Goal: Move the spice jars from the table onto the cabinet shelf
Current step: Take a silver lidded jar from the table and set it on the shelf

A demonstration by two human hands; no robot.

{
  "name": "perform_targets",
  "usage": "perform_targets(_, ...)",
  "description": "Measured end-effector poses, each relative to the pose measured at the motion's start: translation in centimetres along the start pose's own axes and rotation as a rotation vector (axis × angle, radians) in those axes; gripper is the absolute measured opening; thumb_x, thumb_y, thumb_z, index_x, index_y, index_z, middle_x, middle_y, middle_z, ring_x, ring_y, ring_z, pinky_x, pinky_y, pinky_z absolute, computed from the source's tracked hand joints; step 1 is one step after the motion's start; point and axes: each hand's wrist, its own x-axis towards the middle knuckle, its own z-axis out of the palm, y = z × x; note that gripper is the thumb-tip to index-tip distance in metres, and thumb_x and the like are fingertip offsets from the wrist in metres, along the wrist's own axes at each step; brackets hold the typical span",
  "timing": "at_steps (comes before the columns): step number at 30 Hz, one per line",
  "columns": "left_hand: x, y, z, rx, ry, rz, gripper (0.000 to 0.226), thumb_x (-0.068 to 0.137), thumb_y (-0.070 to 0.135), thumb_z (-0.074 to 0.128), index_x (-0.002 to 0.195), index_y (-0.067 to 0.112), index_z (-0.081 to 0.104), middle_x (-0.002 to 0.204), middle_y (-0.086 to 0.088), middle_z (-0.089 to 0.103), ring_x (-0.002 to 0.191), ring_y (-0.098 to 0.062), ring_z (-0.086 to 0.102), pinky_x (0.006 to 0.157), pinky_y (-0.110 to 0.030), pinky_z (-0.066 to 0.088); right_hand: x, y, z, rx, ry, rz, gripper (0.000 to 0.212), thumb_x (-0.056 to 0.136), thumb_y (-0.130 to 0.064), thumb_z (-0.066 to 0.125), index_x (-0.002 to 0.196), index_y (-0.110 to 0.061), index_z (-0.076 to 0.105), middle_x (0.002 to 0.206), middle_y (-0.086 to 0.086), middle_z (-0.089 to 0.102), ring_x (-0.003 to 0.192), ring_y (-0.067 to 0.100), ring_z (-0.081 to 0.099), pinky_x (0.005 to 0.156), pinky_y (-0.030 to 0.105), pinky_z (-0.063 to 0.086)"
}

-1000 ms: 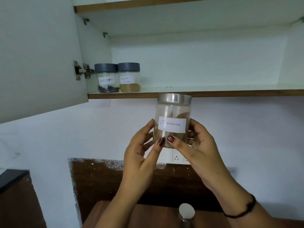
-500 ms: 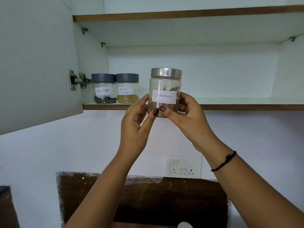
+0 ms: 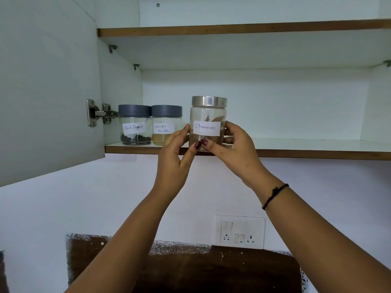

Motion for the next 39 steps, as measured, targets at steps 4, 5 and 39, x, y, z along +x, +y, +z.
perform_targets(4, 0.6, -1.2, 0.8, 0.045, 0.026, -0.006, 0.049, 0.099, 0.027, 0.059, 0.147, 0.023, 0.047, 0.138, 0.003, 0.057, 0.124, -0.008, 0.056, 0.099, -0.025, 0.052, 1.0, 0.9, 0.3, -0.043, 0.006, -0.017, 0.046, 0.077, -0.035, 0.082, 0.108, -0.046, 0.049, 0.107, -0.023, 0.059, 0.097, -0.004, 0.06, 0.078, 0.013, 0.05)
perform_targets(5, 0.7, -1.4, 0.9, 0.059, 0.033, 0.001, 0.049, 0.099, 0.026, 0.06, 0.147, 0.022, 0.047, 0.138, 0.003, 0.058, 0.123, -0.007, 0.056, 0.099, -0.024, 0.052, 1.3, 1.1, 0.4, -0.057, 0.001, -0.018, 0.047, 0.077, -0.034, 0.081, 0.109, -0.044, 0.048, 0.104, -0.026, 0.057, 0.094, -0.008, 0.058, 0.075, 0.01, 0.047)
perform_targets(39, 1.1, -3.3, 1.7, 0.514, 0.215, 0.158, 0.025, 0.097, 0.021, 0.061, 0.117, 0.013, 0.072, 0.095, -0.001, 0.074, 0.083, -0.017, 0.064, 0.077, -0.038, 0.055, 4.3, 2.2, 2.4, -0.494, 0.084, 0.158, 0.045, 0.076, -0.058, 0.073, 0.082, -0.017, 0.055, 0.077, -0.008, 0.057, 0.074, 0.015, 0.056, 0.059, 0.027, 0.041)
